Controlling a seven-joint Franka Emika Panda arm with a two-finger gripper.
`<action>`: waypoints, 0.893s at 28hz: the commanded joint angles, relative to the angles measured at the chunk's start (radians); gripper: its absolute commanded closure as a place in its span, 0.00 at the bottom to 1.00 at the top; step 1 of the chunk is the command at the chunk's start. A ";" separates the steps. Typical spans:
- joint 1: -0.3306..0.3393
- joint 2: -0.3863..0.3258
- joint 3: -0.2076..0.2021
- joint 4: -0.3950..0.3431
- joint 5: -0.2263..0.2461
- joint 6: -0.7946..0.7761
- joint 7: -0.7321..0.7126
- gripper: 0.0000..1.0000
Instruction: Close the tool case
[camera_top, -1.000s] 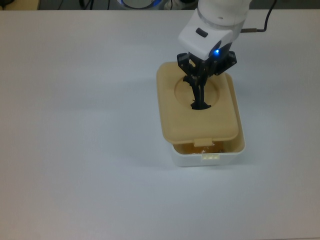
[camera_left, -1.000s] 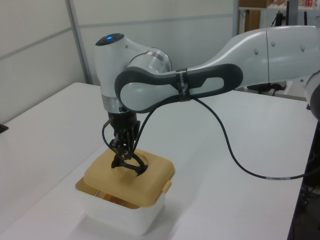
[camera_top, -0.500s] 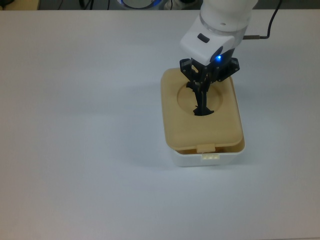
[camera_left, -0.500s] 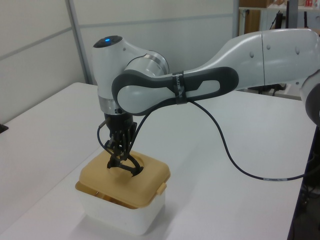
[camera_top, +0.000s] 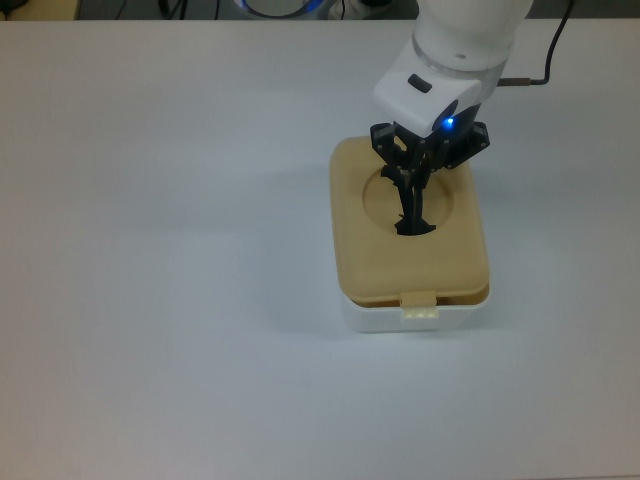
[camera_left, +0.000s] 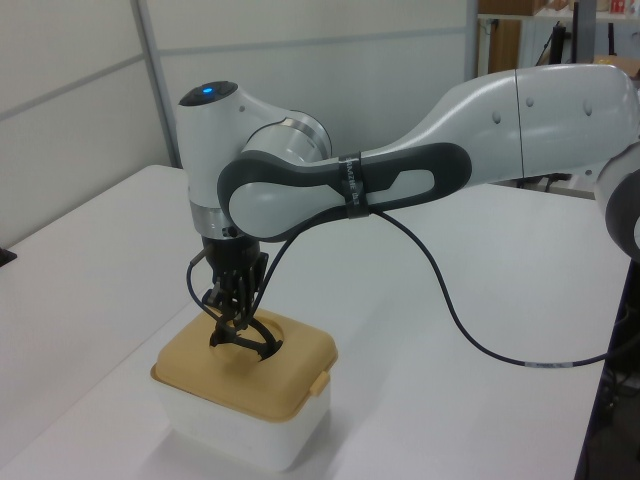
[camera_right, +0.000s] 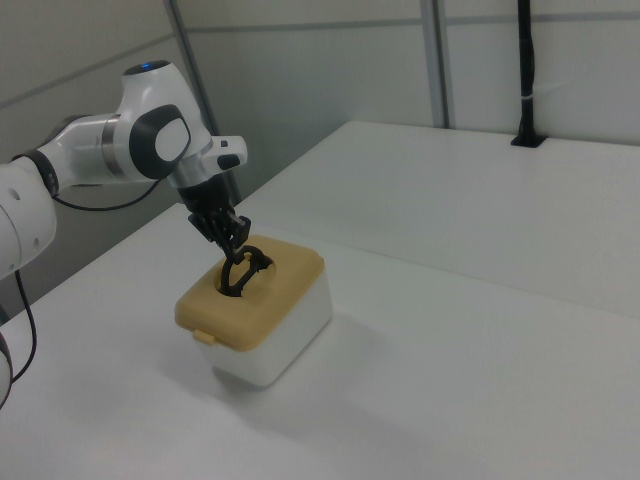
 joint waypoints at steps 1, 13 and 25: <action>0.023 0.019 -0.008 0.021 -0.015 0.025 0.034 0.35; 0.023 0.017 -0.008 0.020 -0.013 0.020 0.034 0.00; 0.021 -0.047 -0.008 0.017 -0.011 -0.116 -0.001 0.00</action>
